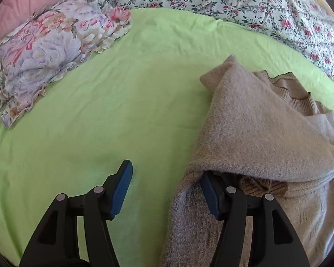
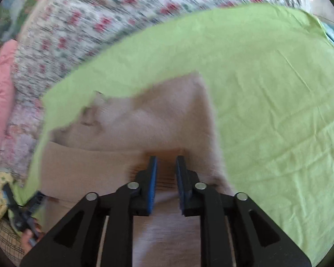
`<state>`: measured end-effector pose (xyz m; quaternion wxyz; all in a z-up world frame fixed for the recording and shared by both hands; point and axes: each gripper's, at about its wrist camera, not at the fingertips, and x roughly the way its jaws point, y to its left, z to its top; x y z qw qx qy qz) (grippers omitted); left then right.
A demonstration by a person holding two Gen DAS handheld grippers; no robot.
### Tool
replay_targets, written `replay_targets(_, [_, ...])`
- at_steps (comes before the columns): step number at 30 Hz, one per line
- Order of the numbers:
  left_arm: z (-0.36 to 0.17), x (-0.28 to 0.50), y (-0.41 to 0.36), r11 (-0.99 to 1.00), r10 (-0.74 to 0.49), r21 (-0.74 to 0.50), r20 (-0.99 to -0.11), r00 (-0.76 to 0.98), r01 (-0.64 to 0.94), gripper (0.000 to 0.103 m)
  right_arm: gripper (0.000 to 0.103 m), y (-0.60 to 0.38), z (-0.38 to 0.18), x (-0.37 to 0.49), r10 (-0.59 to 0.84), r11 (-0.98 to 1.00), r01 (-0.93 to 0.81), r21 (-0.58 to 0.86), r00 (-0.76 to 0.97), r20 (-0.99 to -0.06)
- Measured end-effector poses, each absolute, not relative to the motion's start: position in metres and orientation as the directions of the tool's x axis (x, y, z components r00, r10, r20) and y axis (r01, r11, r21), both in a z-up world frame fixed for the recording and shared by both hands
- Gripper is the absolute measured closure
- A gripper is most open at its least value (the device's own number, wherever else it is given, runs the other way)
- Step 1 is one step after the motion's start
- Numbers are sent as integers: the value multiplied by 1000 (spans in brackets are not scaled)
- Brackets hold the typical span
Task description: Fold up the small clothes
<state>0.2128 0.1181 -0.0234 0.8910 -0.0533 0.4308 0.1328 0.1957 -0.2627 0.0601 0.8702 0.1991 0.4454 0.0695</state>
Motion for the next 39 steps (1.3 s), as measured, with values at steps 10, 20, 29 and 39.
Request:
replay_targets(10, [-18, 211, 119, 955, 187, -15, -742, 644, -295, 41, 32, -55, 50, 291, 689, 722, -345, 600, 280, -668])
replay_targets(20, [-20, 205, 128, 949, 109, -126, -729, 676, -288, 41, 31, 59, -25, 378, 742, 583, -328, 743, -158, -651])
replay_targets(29, [-19, 202, 139, 942, 17, -215, -737, 675, -258, 41, 33, 37, -22, 388, 924, 383, -250, 890, 104, -368])
replay_targets(39, [-16, 209, 129, 967, 43, -132, -756, 653, -217, 39, 32, -32, 30, 283, 854, 509, -402, 761, 127, -504])
